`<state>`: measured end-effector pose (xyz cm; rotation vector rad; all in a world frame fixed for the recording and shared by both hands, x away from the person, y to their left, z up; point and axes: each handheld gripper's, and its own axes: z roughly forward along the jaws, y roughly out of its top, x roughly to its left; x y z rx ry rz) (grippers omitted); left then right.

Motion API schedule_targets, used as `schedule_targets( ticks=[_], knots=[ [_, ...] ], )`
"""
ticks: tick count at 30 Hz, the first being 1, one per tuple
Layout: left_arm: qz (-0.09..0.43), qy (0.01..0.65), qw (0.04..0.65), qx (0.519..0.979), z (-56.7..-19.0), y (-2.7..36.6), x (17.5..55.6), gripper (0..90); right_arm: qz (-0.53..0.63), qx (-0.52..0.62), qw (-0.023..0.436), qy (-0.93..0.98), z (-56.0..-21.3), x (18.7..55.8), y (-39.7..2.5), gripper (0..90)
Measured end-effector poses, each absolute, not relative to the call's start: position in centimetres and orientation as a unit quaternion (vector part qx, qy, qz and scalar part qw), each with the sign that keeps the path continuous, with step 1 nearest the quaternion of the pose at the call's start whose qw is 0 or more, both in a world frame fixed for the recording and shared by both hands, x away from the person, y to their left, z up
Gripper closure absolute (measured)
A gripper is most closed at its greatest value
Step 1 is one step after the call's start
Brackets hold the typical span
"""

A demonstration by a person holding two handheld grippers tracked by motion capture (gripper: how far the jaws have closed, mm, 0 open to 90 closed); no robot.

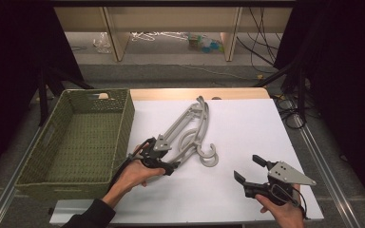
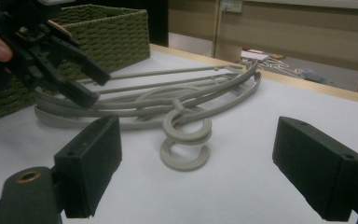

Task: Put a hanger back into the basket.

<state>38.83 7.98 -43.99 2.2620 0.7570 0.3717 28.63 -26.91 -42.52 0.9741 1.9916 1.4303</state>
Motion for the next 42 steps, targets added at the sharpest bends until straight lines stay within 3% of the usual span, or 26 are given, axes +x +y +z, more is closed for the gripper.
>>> schedule_targets(
  ticks=[6,15,26,38,42],
  knots=[
    [0.128,0.305,0.314,0.890,-44.7,6.8,40.4,42.9,0.533,0.358,0.252,0.724,-42.7,28.7,-26.8,16.6],
    [0.103,0.319,0.298,0.894,-45.5,5.9,41.4,50.4,0.531,0.354,0.252,0.727,-42.7,28.8,-26.8,17.2],
    [0.075,0.343,0.287,0.891,-46.0,6.1,42.6,66.3,0.529,0.350,0.249,0.732,-42.7,28.8,-26.7,17.4],
    [0.082,0.339,0.274,0.896,-45.7,5.0,43.0,79.5,0.522,0.351,0.246,0.737,-42.6,28.7,-26.7,18.0],
    [0.083,0.346,0.285,0.890,-45.3,5.1,42.8,80.2,0.528,0.349,0.250,0.733,-42.7,28.8,-26.6,18.1]
  ],
)
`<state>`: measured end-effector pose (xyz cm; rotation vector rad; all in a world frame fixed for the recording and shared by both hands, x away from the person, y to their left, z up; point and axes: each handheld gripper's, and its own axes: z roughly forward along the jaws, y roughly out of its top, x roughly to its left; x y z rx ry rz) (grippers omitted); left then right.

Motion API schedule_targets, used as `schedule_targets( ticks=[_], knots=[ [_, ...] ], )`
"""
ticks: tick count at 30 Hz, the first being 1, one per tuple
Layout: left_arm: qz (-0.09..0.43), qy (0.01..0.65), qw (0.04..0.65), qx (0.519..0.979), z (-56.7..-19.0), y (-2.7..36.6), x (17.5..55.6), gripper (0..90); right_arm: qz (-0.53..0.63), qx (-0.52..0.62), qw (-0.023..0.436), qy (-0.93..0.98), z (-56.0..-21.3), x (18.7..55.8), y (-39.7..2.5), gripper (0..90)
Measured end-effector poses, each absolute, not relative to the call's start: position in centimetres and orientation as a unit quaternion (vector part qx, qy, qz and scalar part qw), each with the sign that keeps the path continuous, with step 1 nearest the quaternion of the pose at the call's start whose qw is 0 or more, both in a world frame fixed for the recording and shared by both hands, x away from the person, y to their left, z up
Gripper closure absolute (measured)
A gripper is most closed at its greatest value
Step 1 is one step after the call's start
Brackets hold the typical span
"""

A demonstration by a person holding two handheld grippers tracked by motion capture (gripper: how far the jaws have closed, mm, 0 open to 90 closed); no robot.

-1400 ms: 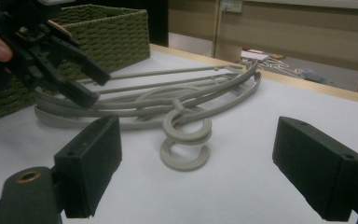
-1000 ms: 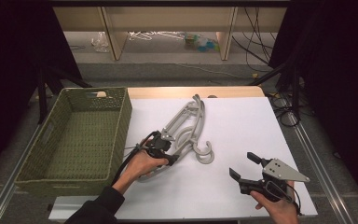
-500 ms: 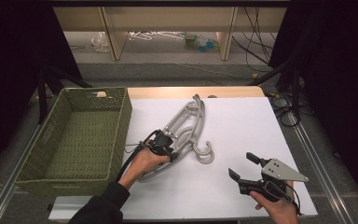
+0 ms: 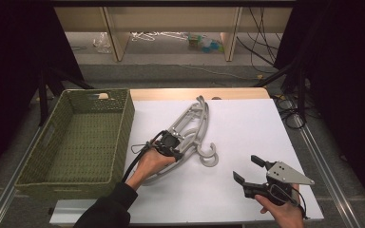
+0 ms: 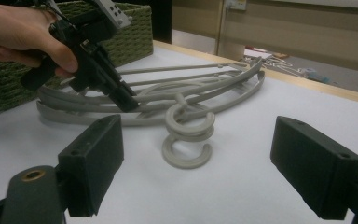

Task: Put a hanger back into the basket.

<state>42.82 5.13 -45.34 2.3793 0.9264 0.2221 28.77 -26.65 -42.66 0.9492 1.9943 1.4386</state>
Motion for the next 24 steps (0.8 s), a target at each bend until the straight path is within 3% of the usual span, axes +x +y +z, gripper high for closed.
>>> schedule_targets(
  ticks=[8,19,24],
  knots=[
    [0.080,0.364,0.330,0.867,-43.6,6.7,42.7,80.7,0.525,0.349,0.248,0.735,-42.7,28.8,-26.7,18.1],
    [0.009,0.466,0.453,0.760,-41.6,10.0,43.8,81.2,0.521,0.351,0.246,0.739,-42.6,28.8,-26.8,18.1],
    [-0.005,0.478,0.483,0.734,-41.2,10.9,43.7,81.3,0.528,0.350,0.251,0.732,-42.7,28.8,-26.6,18.1]
  ],
)
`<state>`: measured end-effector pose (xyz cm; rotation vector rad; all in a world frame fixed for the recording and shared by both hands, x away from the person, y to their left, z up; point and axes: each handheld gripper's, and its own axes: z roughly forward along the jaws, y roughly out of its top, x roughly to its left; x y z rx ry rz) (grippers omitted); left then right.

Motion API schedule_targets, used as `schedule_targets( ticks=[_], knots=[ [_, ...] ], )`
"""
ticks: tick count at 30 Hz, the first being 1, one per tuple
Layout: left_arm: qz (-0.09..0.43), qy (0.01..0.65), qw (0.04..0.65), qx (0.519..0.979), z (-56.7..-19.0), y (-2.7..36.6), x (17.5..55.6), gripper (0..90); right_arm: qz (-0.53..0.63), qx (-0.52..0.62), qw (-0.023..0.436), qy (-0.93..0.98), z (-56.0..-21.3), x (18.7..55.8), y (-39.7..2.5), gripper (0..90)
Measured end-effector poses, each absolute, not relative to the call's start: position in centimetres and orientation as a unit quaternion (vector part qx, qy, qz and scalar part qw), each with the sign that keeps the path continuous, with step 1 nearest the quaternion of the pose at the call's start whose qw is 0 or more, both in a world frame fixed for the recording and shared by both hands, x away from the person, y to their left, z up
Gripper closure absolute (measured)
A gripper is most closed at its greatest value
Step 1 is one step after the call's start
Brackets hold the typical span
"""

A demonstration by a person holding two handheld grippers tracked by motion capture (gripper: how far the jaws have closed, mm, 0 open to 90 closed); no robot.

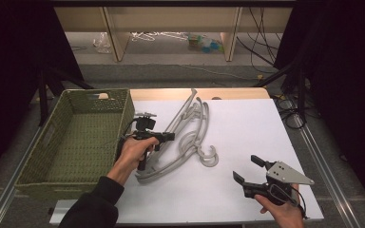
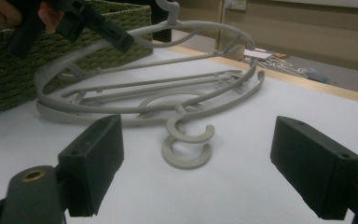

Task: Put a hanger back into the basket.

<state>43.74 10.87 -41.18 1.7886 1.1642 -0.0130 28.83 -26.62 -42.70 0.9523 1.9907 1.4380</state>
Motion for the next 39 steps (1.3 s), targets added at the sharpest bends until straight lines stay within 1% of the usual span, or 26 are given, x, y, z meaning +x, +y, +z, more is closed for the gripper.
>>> schedule_targets(
  ticks=[7,10,14,17,22,24,26,27,28,29,30,31,35,39],
  knots=[
    [-0.014,0.487,0.509,0.709,-40.6,11.4,43.4,81.4,0.518,0.352,0.244,0.740,-42.6,28.7,-26.8,18.1],
    [-0.030,0.492,0.531,0.689,-40.0,11.9,43.1,81.4,0.522,0.351,0.246,0.737,-42.6,28.8,-26.8,18.1],
    [-0.023,0.486,0.545,0.683,-39.1,12.4,42.2,81.4,0.522,0.353,0.246,0.737,-42.6,28.8,-26.8,18.1],
    [-0.034,0.489,0.560,0.668,-38.3,12.9,41.6,81.4,0.529,0.350,0.247,0.732,-42.8,28.9,-26.6,18.1],
    [-0.033,0.487,0.579,0.653,-36.8,13.7,40.4,81.3,0.527,0.352,0.248,0.733,-42.8,28.9,-26.7,18.1],
    [-0.024,0.482,0.584,0.653,-36.1,14.0,39.9,81.4,0.527,0.352,0.248,0.733,-42.7,28.9,-26.7,18.1],
    [-0.029,0.474,0.592,0.651,-35.3,14.6,39.5,81.4,0.533,0.351,0.243,0.730,-42.8,28.9,-26.6,18.1],
    [-0.023,0.473,0.594,0.651,-34.9,14.9,39.3,81.4,0.529,0.351,0.247,0.732,-42.8,28.9,-26.7,18.1],
    [0.153,0.343,0.559,0.739,-34.8,17.5,41.5,81.4,0.528,0.352,0.248,0.732,-42.8,28.9,-26.7,18.0],
    [0.137,0.329,0.567,0.743,-34.4,17.9,41.3,81.4,0.528,0.355,0.246,0.731,-42.8,28.9,-26.6,18.1],
    [0.137,0.313,0.571,0.747,-33.9,18.4,41.3,81.4,0.529,0.351,0.247,0.733,-42.8,28.9,-26.7,18.1],
    [-0.006,0.468,0.591,0.657,-33.2,16.8,38.4,81.4,0.529,0.351,0.246,0.732,-42.8,28.9,-26.7,18.0],
    [0.013,0.471,0.589,0.657,-31.9,19.4,37.5,81.4,0.528,0.352,0.248,0.732,-42.8,28.9,-26.6,18.1],
    [0.033,0.469,0.592,0.654,-31.3,22.0,36.7,81.4,0.526,0.352,0.249,0.733,-42.8,29.0,-26.5,18.0]
  ],
)
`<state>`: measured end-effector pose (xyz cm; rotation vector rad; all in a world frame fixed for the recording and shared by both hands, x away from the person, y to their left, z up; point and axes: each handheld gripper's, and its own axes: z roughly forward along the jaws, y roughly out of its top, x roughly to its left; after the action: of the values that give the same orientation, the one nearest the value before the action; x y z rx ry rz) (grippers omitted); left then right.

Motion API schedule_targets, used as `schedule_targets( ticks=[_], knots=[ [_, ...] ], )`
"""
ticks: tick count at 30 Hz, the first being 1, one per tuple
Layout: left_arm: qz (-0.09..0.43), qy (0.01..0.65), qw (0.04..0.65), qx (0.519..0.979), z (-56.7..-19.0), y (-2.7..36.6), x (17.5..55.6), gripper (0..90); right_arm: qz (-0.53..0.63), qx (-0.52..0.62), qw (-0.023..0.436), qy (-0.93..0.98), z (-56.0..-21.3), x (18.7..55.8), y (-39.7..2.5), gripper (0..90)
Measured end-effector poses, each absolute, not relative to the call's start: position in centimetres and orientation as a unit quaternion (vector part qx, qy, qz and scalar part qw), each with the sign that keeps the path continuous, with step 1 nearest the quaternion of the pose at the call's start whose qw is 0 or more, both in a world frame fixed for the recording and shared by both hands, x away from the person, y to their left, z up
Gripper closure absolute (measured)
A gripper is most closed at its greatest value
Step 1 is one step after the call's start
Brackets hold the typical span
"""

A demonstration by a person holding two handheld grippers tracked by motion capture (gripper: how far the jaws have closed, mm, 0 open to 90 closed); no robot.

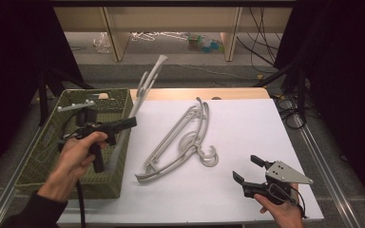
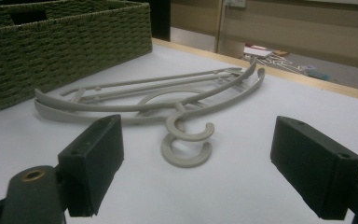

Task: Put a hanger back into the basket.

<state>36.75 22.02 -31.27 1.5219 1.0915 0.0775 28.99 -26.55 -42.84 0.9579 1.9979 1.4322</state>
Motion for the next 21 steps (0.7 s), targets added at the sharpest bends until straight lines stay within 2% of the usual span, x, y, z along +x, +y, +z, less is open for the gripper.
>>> schedule_targets(
  ticks=[8,21],
  knots=[
    [0.056,0.473,0.581,0.659,-31.4,26.3,36.3,81.5,0.524,0.353,0.247,0.735,-42.9,29.0,-26.6,18.0],
    [0.077,0.475,0.566,0.669,-32.2,29.6,36.0,81.5,0.529,0.351,0.241,0.734,-42.9,29.1,-26.5,18.0]
  ],
)
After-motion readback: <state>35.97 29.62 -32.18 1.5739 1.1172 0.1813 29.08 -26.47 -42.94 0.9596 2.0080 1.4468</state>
